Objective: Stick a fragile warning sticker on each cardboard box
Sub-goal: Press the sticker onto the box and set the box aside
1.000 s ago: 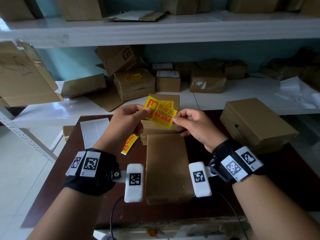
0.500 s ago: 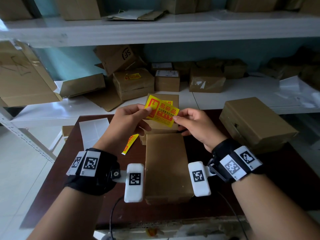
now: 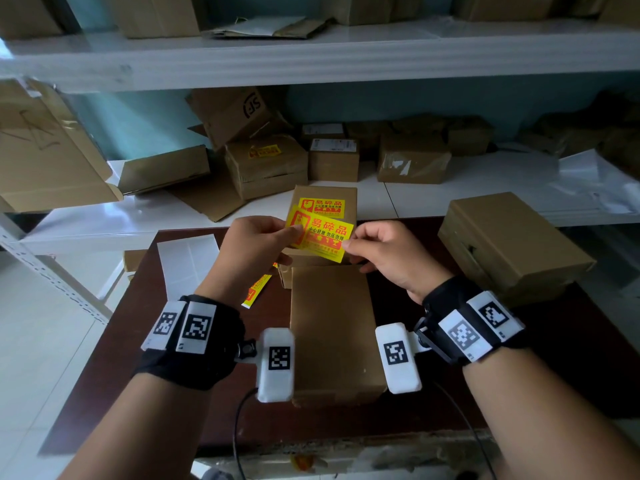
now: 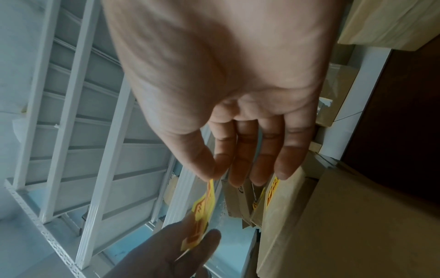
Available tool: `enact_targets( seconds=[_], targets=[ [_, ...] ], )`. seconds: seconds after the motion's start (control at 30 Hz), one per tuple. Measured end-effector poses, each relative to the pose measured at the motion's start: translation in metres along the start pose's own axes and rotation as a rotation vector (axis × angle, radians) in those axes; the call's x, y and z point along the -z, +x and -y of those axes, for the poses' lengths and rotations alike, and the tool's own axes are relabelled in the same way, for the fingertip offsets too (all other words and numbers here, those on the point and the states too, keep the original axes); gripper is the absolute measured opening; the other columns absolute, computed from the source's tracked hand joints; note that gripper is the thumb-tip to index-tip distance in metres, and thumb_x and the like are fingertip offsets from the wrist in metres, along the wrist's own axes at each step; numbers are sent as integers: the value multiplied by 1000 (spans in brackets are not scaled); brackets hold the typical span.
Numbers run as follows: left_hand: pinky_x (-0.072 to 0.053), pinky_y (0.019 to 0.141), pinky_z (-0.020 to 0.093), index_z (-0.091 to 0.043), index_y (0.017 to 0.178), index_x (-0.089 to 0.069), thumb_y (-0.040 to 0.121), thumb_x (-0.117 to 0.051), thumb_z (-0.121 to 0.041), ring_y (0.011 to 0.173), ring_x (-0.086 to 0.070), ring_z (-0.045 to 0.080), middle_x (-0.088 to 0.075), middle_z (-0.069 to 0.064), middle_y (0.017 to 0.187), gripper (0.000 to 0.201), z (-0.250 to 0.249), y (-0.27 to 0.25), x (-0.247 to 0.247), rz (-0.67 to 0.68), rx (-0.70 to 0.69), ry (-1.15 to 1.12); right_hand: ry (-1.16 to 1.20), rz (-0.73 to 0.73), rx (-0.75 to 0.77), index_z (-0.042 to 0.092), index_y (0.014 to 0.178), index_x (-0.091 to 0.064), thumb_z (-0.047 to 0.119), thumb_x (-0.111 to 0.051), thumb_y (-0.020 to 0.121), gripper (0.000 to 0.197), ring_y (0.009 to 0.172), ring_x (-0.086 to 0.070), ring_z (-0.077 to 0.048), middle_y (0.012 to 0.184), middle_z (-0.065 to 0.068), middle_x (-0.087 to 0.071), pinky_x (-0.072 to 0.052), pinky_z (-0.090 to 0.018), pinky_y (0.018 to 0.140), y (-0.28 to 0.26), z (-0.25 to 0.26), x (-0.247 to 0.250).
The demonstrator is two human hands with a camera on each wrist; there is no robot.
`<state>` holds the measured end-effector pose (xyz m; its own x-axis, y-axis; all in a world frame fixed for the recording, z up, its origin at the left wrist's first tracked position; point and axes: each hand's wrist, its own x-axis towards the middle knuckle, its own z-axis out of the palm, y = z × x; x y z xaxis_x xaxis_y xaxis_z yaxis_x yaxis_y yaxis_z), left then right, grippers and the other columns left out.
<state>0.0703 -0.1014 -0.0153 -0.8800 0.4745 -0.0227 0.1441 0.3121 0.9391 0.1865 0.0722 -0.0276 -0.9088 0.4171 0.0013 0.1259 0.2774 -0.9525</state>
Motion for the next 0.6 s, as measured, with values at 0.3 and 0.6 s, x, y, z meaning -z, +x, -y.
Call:
enact_targets(
  seconds=[0.3, 0.6],
  targets=[
    [-47, 52, 27, -24, 81, -79, 90, -64, -51, 56, -66, 13, -73, -2, 69, 31, 4, 3, 11, -62, 14, 191, -16, -19, 2, 9, 77, -69, 15, -68, 89, 14, 78, -61, -12, 79, -4, -68, -50, -29, 69, -2, 1, -2],
    [-45, 57, 24, -17, 92, -77, 88, -72, -35, 58, -61, 6, -72, -8, 72, 19, -1, 0, 17, 84, 85, 49, -36, -25, -24, -1, 88, -71, 15, -66, 91, 18, 82, -62, -15, 89, -17, -72, -51, -29, 69, -2, 0, 5]
  ],
)
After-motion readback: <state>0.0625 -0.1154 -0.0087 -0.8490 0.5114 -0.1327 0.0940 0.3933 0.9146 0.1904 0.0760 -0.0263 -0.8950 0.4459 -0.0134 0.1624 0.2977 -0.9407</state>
